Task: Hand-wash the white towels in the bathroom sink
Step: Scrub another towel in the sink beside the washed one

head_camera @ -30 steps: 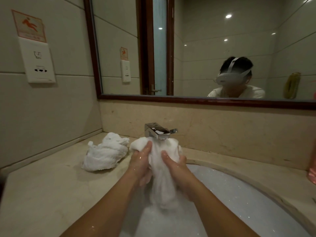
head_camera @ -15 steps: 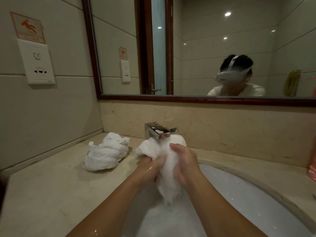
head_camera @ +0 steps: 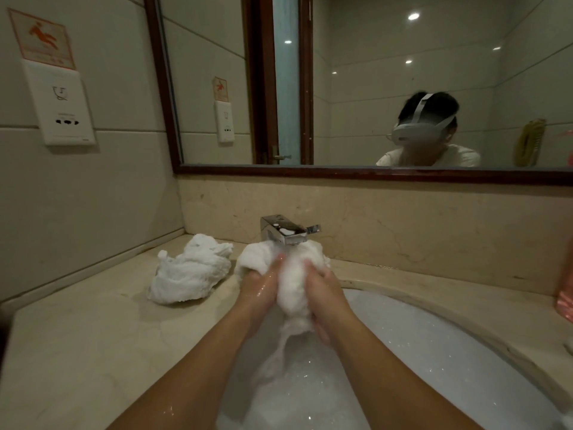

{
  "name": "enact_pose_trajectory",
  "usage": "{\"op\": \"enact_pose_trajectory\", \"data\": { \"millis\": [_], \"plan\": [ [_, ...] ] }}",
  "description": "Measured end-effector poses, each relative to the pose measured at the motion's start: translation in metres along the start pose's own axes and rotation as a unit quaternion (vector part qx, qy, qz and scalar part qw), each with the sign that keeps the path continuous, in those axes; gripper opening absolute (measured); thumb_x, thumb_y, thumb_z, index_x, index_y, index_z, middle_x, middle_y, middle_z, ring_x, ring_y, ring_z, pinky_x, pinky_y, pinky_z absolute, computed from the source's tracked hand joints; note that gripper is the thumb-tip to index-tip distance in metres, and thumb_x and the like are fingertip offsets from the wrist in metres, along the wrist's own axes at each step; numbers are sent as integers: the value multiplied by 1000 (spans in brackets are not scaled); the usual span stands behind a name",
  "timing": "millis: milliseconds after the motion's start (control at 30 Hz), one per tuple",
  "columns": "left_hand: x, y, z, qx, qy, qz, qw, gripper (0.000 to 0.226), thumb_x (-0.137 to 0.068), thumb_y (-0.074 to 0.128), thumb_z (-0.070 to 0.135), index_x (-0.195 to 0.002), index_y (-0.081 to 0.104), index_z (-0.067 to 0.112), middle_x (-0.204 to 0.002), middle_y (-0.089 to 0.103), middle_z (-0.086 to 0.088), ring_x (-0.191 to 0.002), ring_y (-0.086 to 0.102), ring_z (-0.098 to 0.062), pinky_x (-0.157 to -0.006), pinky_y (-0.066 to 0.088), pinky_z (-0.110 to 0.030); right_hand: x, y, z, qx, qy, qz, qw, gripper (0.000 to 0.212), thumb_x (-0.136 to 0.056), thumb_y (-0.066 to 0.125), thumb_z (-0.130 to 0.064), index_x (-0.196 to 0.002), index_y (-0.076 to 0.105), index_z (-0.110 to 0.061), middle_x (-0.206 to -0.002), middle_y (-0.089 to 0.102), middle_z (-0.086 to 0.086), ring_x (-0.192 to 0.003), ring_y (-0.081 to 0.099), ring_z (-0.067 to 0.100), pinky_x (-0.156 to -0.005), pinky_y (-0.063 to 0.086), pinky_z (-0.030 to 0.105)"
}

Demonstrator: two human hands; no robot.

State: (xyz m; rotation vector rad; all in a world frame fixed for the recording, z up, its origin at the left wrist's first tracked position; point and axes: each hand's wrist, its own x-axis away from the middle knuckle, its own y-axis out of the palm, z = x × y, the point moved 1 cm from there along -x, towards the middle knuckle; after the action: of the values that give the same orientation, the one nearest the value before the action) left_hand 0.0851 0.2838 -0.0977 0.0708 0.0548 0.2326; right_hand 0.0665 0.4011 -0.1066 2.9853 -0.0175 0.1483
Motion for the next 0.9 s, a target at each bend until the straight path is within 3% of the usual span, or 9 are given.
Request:
{"op": "enact_pose_trajectory", "data": {
  "millis": [33,100,200,300,400,500,667,767,900],
  "plan": [
    [3,0,-2,-9,0,-17,1000,51,-96,65,59,-124,67,17,-116,75,-5,-104,74,-22,-90,61,-45,-2,1,-2,6,13,34,999,46,-99,63,-51,-134,65,-20,-101,76,5,-88,74,26,-75,63,42],
    [12,3,-1,14,-5,-54,998,38,-99,63,55,-120,64,23,-115,73,-1,-102,72,-19,-82,60,-38,1,3,-3,-10,9,53,998,42,-103,57,-53,-135,64,-26,-109,76,7,-95,75,28,-85,64,49],
    [11,8,0,2,-9,-30,1000,33,-100,63,52,-112,67,22,-100,78,-5,-93,77,-24,-77,63,-43,8,0,-3,15,-2,4,1000,61,-100,53,-64,-151,46,-31,-133,66,8,-114,68,32,-97,59,56],
    [2,9,0,-67,-14,38,997,45,-102,58,55,-118,68,15,-103,77,-9,-96,75,-26,-92,62,-50,15,-3,-2,41,-21,-46,998,81,-82,71,-76,-142,39,-32,-131,63,2,-113,66,25,-98,57,45],
    [-3,7,-1,8,-36,58,998,54,-94,61,66,-117,72,18,-105,78,-8,-97,76,-30,-93,61,-50,14,-6,3,40,-26,-43,998,116,-48,84,-86,-139,36,-31,-126,68,-1,-109,72,25,-93,63,50],
    [-7,5,-1,87,-36,46,994,67,-84,64,73,-122,72,18,-108,79,-11,-99,77,-33,-93,61,-55,6,-5,5,39,-35,23,998,102,-56,75,-81,-138,40,-32,-122,67,0,-108,72,30,-78,66,55],
    [-1,5,2,60,21,21,998,39,-95,70,53,-118,71,21,-107,80,-5,-97,78,-25,-89,63,-50,6,-7,-4,-36,-26,124,991,54,-103,61,-46,-141,43,-13,-127,63,10,-109,66,31,-95,58,42],
    [2,6,-2,-25,38,-8,999,37,-96,65,57,-121,62,30,-115,73,0,-104,73,-19,-94,61,-49,7,-3,-3,-51,-30,90,994,56,-102,62,-48,-145,43,-16,-132,64,11,-112,67,32,-100,58,49],
    [3,10,-4,-5,11,0,1000,50,-97,60,60,-132,60,25,-118,72,-2,-106,72,-23,-97,60,-48,16,0,1,-16,-64,32,997,74,-88,75,-60,-147,41,-32,-129,65,2,-114,68,27,-99,59,51]
  ]
}}
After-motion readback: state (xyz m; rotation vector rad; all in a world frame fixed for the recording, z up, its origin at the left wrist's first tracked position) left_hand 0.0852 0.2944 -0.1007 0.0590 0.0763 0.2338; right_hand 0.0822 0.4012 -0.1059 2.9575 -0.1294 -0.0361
